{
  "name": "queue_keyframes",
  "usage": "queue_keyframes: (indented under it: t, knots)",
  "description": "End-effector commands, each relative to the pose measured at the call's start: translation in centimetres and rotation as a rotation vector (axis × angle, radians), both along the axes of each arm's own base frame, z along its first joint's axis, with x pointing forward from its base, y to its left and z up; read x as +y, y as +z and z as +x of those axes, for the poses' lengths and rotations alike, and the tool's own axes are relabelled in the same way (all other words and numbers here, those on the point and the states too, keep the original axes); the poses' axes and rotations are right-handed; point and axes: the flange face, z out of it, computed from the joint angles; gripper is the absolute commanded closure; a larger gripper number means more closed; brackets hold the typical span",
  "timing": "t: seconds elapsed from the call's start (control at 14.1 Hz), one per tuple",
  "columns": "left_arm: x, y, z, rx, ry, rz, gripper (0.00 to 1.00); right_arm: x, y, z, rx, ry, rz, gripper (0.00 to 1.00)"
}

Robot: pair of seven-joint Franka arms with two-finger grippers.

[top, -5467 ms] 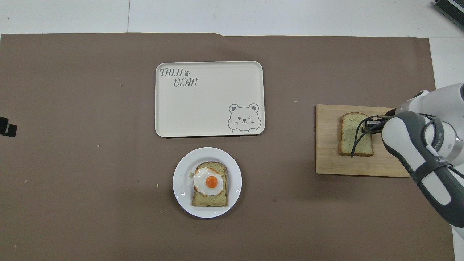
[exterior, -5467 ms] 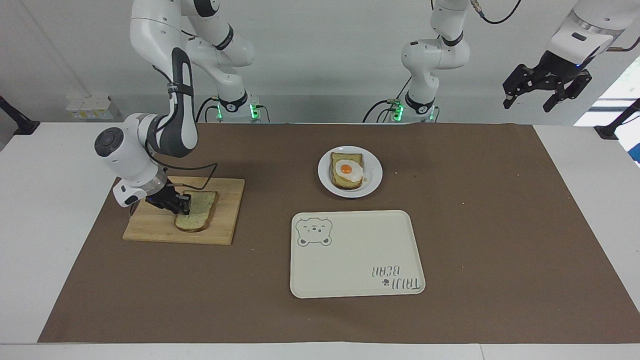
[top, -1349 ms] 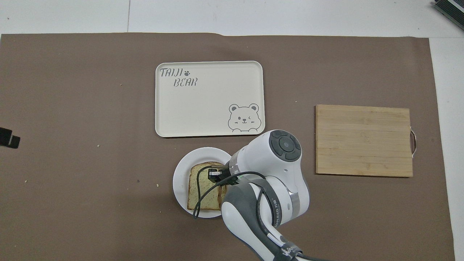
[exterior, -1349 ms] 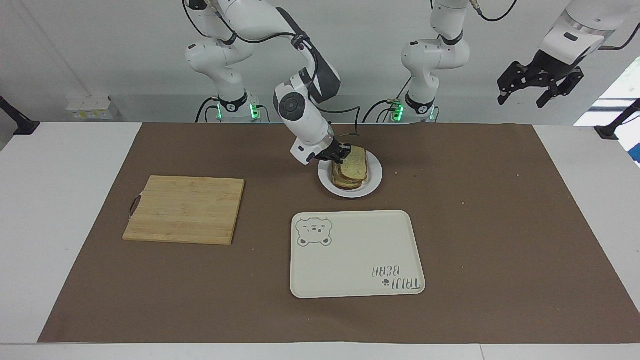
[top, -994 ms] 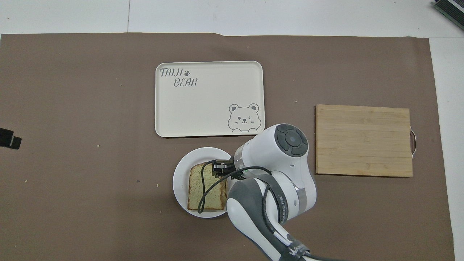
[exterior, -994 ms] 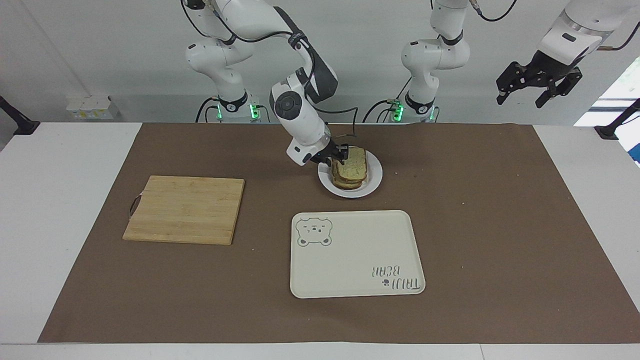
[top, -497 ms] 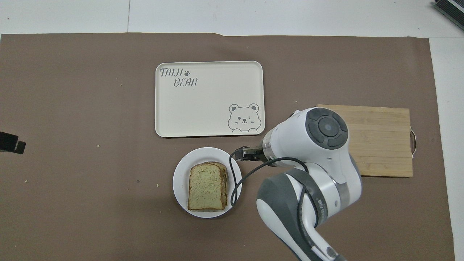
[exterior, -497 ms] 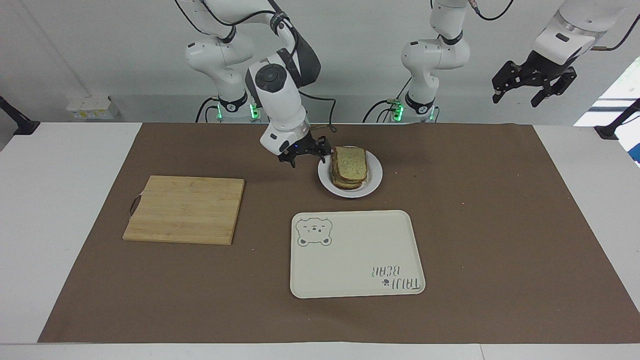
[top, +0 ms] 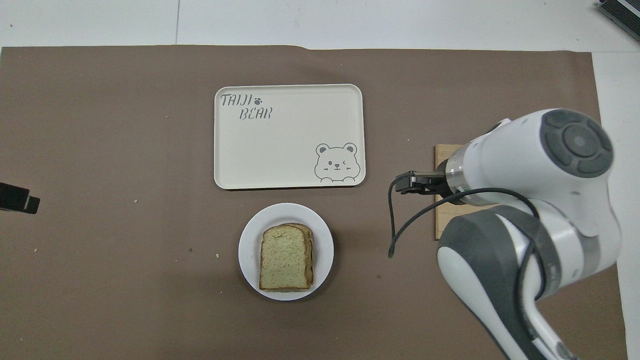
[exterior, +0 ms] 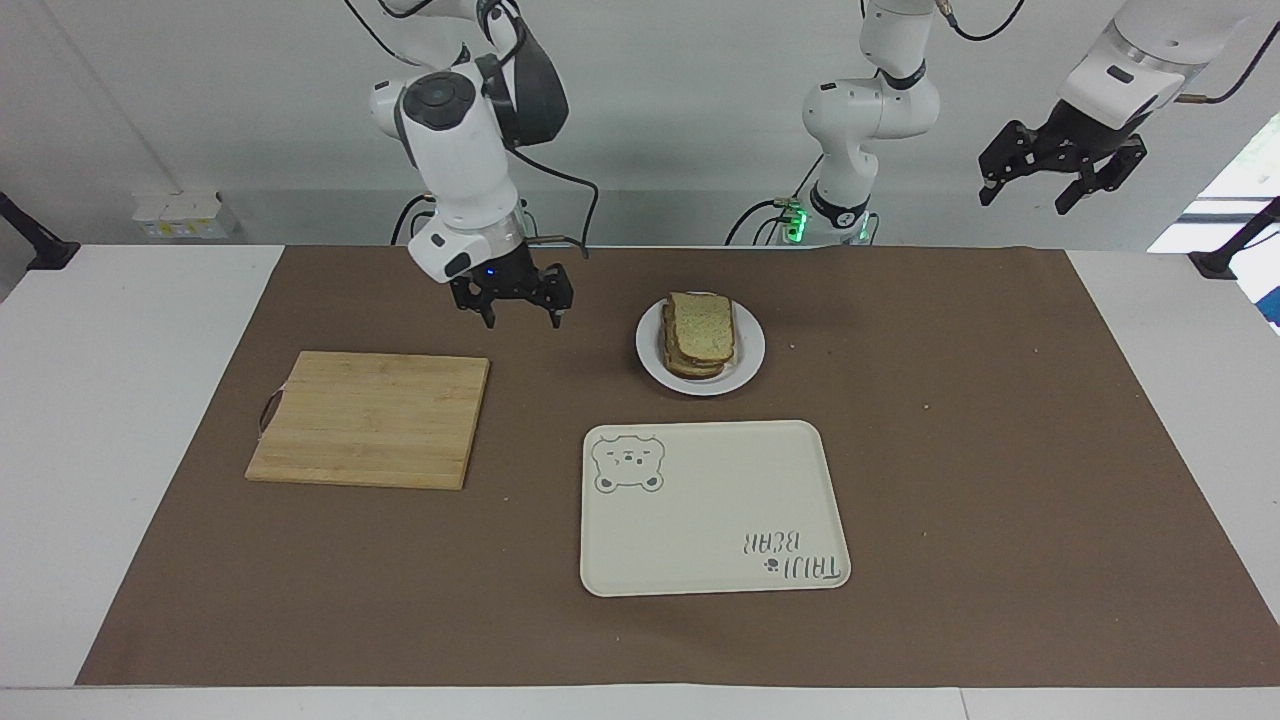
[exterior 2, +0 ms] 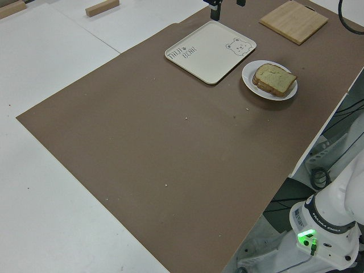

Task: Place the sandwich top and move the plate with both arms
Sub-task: 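Withdraw the right gripper while the left gripper reaches toward the plate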

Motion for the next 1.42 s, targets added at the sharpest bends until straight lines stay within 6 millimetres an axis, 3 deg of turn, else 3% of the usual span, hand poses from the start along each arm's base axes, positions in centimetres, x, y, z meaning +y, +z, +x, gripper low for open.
queue_keyframes:
  t: [0.0, 0.28, 0.57, 0.92, 1.14, 1.35]
  knots:
    - [-0.2, -0.1, -0.7, -0.011, 0.002, -0.013, 0.00, -4.3, 2.5, 0.5, -0.013, 0.040, -0.050, 0.00]
    - [-0.4, -1.1, -2.0, 0.005, -0.012, -0.031, 0.00, -8.5, 5.0, 0.4, -0.047, 0.002, -0.092, 0.00]
    - [-1.8, -3.2, -3.2, -0.027, -0.024, -0.075, 0.00, -10.3, 8.2, 0.3, -0.060, -0.025, -0.116, 0.00]
    - [-2.8, -10.3, -3.8, 0.016, 0.007, -0.194, 0.00, -13.5, 12.7, -0.5, -0.047, -0.078, -0.115, 0.00]
    - [-4.4, -14.9, -4.6, 0.020, 0.024, -0.258, 0.00, -14.9, 12.2, -1.2, -0.053, -0.017, -0.101, 0.00]
    - [-5.8, -18.8, -5.5, 0.003, 0.045, -0.346, 0.00, -15.1, 12.4, -0.6, -0.088, 0.072, -0.123, 0.00]
